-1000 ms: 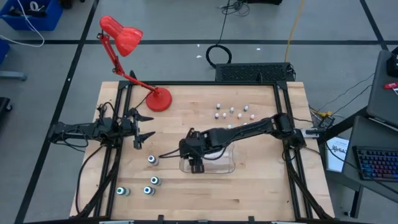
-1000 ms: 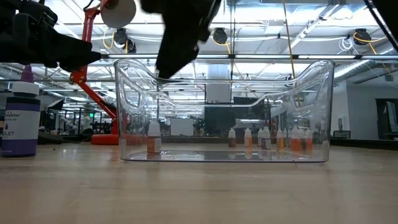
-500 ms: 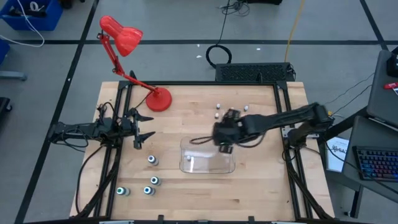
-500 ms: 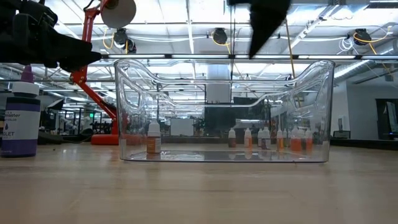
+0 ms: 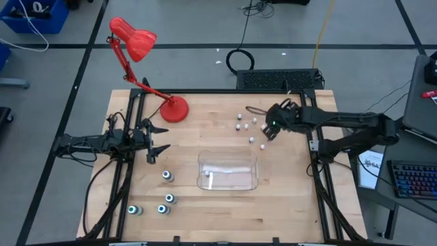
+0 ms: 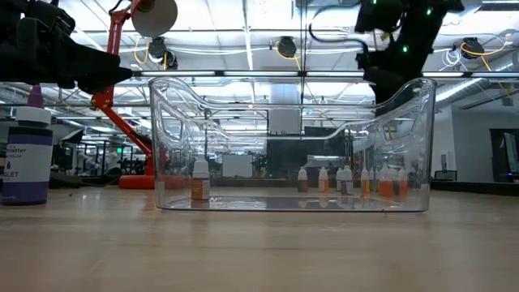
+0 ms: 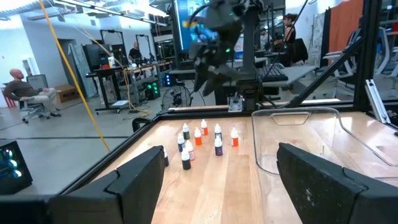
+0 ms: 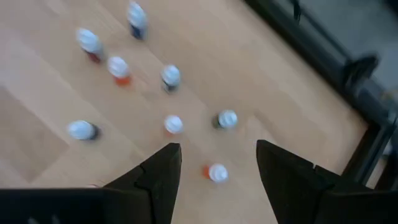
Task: Pick & Place food coloring
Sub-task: Put the orange food coloring bottle into the transparent bin
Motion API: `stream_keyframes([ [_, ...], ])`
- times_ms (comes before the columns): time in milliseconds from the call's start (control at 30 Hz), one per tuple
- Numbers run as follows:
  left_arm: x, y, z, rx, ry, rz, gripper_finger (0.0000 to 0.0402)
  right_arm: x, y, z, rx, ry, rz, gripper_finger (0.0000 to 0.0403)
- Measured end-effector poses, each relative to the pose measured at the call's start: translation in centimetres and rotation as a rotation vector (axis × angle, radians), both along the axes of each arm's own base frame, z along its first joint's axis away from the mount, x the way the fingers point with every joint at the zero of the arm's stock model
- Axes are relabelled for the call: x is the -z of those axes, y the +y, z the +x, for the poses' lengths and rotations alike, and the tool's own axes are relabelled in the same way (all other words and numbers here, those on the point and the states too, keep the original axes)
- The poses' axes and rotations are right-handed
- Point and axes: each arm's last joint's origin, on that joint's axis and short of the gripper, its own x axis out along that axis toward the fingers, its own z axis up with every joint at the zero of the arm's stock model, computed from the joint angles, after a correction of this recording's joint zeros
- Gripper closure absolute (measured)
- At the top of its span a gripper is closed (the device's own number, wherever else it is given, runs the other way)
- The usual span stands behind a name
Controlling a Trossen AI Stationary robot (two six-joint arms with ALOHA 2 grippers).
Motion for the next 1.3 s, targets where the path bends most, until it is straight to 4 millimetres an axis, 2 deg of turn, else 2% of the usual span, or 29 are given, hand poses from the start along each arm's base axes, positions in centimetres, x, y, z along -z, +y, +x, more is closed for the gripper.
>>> stream_keyframes([
  [200,0.0,0.0,0.0,0.000,0.000,0.000,0.0096,1.3,-2.4,-0.9,0.045,0.038,0.129,0.0207],
  [467,0.0,0.0,0.0,0.000,0.000,0.000,0.0096,2.1,-3.8,-1.5,0.072,0.092,0.196,0.0207],
  [667,0.0,0.0,0.0,0.000,0.000,0.000,0.0096,3.1,-4.1,-1.0,0.073,0.138,0.225,0.0207],
  [833,0.0,0.0,0.0,0.000,0.000,0.000,0.0096,4.9,-4.3,-0.4,0.057,0.151,0.275,0.0207],
  [1300,0.0,0.0,0.0,0.000,0.000,0.000,0.0096,8.0,-3.9,-1.2,0.062,0.174,0.292,0.0207],
])
